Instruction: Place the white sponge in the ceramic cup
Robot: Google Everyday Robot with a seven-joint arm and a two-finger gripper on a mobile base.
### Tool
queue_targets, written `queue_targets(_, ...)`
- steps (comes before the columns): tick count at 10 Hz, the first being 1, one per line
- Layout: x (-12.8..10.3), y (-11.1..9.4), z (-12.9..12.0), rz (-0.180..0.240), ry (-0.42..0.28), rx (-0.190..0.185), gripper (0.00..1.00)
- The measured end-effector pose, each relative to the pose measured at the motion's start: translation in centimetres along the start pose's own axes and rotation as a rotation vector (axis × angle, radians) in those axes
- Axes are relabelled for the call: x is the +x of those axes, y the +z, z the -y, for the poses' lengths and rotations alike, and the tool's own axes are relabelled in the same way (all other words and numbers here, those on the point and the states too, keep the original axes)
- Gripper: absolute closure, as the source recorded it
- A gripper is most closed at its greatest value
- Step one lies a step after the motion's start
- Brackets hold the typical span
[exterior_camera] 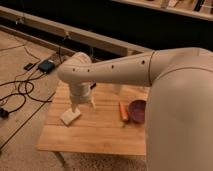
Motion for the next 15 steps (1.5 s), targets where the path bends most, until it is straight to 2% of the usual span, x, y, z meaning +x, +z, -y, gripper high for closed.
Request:
queue_targets(13, -0.03, 0.06, 0.01, -0.001, 0.003, 0.0, 0.35)
queue_targets(15, -0.56, 0.85, 0.44, -0.015, 0.027, 0.019, 0.35)
